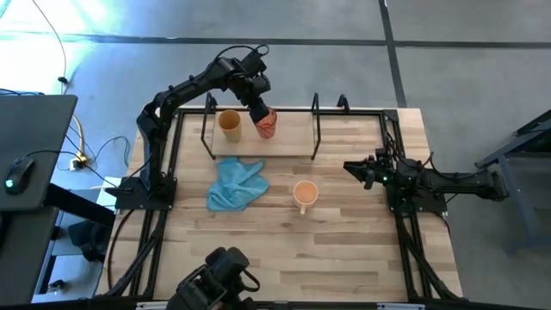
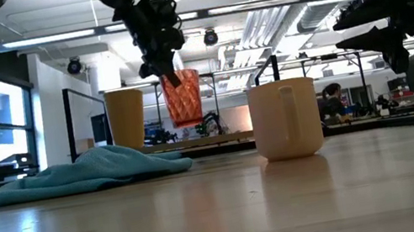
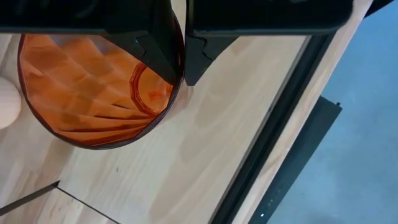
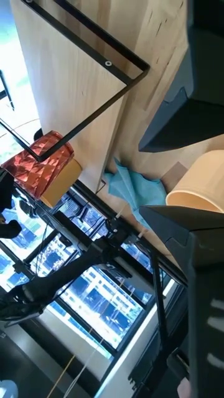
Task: Stack small to large cups/mugs on shelf
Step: Put the brown cup on the shelf
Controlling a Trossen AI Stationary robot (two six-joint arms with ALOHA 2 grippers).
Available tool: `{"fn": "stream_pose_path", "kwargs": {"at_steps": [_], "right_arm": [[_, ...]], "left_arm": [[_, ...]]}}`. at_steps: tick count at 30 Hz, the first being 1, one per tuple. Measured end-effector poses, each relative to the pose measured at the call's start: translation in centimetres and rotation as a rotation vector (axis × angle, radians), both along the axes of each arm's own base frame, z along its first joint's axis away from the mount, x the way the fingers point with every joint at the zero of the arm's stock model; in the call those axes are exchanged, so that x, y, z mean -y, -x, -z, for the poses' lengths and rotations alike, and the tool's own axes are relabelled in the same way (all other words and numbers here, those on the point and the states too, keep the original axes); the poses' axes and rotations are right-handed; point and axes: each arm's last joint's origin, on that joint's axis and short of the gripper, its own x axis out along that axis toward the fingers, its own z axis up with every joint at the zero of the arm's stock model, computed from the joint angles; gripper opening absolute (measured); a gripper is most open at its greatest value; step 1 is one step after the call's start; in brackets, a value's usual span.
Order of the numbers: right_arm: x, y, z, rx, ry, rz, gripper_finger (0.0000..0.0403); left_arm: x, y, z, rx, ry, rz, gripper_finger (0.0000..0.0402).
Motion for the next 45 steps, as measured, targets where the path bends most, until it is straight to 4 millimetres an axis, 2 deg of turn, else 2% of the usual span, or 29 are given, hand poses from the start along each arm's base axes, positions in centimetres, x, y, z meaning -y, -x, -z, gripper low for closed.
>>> {"fn": "stream_pose_path", "kwargs": {"at_steps": [35,41,45], "right_arm": [[0.0,0.0,0.0,0.003,-0.007,0.000,0.0140],[0.0,0.0,0.0,0.002,-0.007,-0.001,0.0140],[0.0,0.0,0.0,0.002,-0.007,-0.001,0.0140]], "left_arm": [[0.2,0.3,0.2,-0.032,0.035,-0.047,0.0000],[0.3,0.3,1.6,-0.056,0.071,-0.052,0.0000],[0.3,0.3,1.8,-0.051,0.070,-0.053,0.0000]]}}
